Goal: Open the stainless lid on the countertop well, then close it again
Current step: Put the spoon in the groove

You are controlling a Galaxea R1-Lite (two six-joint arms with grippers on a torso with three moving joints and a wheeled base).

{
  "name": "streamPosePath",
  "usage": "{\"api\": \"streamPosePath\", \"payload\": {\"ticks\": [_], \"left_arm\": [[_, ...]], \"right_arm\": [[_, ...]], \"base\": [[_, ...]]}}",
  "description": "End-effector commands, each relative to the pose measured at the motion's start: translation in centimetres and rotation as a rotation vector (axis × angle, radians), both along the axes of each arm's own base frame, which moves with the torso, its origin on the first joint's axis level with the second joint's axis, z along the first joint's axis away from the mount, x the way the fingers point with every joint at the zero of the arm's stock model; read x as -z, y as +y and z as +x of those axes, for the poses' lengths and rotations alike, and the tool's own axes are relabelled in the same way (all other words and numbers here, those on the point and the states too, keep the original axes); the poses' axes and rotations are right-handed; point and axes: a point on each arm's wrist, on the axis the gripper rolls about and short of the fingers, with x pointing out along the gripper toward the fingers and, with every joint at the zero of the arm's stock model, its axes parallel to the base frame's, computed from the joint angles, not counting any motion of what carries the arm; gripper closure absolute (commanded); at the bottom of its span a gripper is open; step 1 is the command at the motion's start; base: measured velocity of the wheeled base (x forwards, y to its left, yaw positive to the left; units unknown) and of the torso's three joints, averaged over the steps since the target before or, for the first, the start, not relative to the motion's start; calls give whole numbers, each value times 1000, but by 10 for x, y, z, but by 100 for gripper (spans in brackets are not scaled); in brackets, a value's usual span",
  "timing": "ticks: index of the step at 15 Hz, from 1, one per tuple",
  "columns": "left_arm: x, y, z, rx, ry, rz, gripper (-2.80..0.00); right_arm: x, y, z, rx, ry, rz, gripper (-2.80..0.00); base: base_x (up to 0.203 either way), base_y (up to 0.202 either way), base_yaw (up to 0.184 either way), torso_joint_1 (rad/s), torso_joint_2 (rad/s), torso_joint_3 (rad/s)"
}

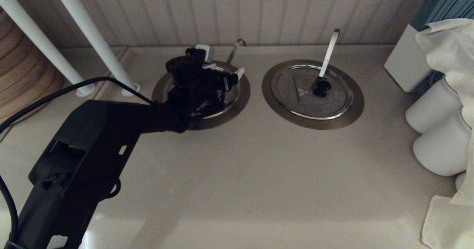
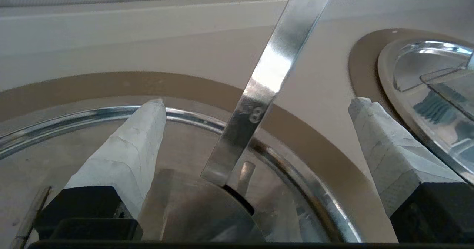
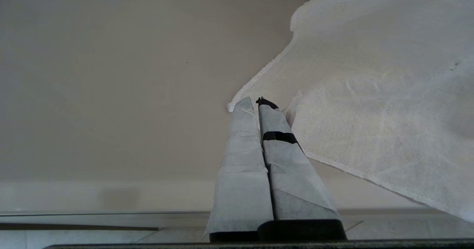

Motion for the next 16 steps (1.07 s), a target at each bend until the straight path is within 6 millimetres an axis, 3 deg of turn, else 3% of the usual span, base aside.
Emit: {"api": "streamPosePath", "payload": {"ticks": [1,5,11,16], "left_arm": [[7,4,5,-8,18,5,-280],[3,18,9,-36,34,11,-280],[7,20,10,-39,75,27,-280],[3,32,14,-63,75,26,-280]], "right_arm": [[0,0,0,-1,-1,0,0],[0,0,0,-1,-2,0,0],[0,0,0,-1,-1,0,0],[0,0,0,-1,-1,0,0]], "base": [[0,0,0,0,0,0],[0,0,0,0,0,0],[0,0,0,0,0,0],[0,0,0,0,0,0]]}}
